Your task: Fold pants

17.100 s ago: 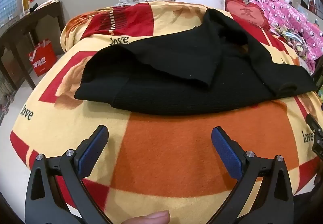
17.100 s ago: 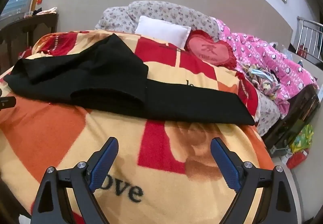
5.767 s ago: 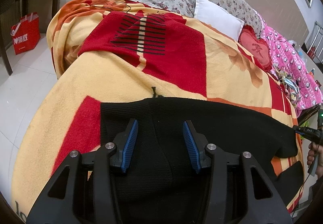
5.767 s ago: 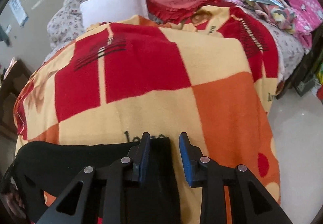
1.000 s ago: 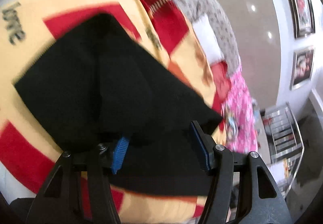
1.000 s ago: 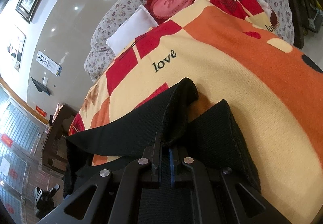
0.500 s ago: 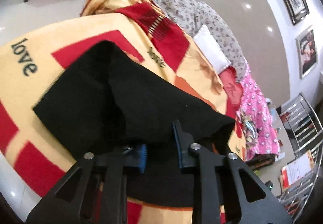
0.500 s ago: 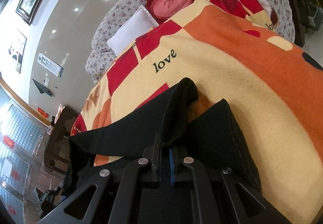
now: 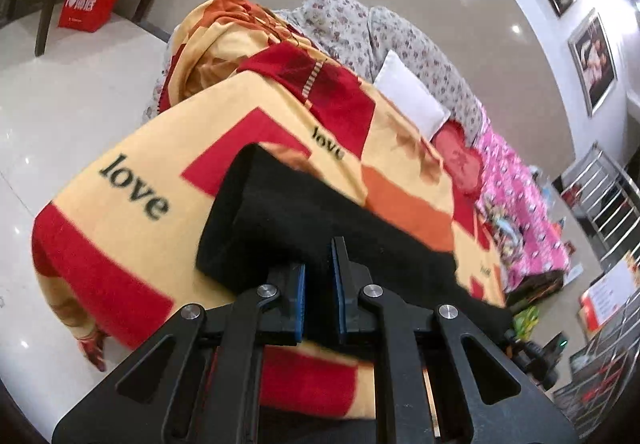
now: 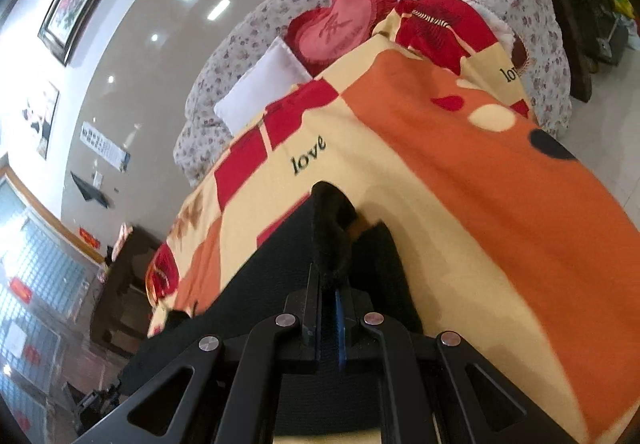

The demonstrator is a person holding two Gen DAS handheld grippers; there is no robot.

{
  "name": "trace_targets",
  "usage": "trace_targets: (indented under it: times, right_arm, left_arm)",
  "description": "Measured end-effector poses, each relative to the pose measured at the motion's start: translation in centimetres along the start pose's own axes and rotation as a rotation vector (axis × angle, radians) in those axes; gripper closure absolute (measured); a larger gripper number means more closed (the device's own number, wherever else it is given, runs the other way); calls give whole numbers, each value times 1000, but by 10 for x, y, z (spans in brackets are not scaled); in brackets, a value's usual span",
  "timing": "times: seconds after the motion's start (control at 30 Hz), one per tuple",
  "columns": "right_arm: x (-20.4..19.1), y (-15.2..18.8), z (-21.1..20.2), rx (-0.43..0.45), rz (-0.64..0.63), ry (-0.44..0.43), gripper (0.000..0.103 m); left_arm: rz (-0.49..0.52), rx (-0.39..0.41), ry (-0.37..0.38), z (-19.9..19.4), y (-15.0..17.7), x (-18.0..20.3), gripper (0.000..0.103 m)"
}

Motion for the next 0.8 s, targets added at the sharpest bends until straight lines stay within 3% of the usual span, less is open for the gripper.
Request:
trace_targets:
  times: [0.23, 0.5, 0.6, 0.8]
  right_arm:
    - [-18, 6, -28, 33, -86, 30, 99]
    - [-19, 13, -45, 57, -95, 26, 99]
    - [-18, 17, -48, 58, -93, 22, 99]
    - [5, 28, -40, 0, -70, 125, 99]
  left_arm:
    - [-3, 17, 30, -10, 6, 0, 93]
    - [-48, -21, 35, 0, 15, -16, 93]
    - [-56, 7, 35, -7, 11, -22, 93]
    - [-9, 23, -60, 1, 15, -31, 93]
Point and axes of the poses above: each gripper's, at about its wrist camera, not at the fingertips, and z roughly the way its jaws point, x to its right, y to its underside, the point moved 7 cm from there along z, roughly the way its jaws point, and after that the axes turned 14 degrees about -y, right-handed, at the moved point
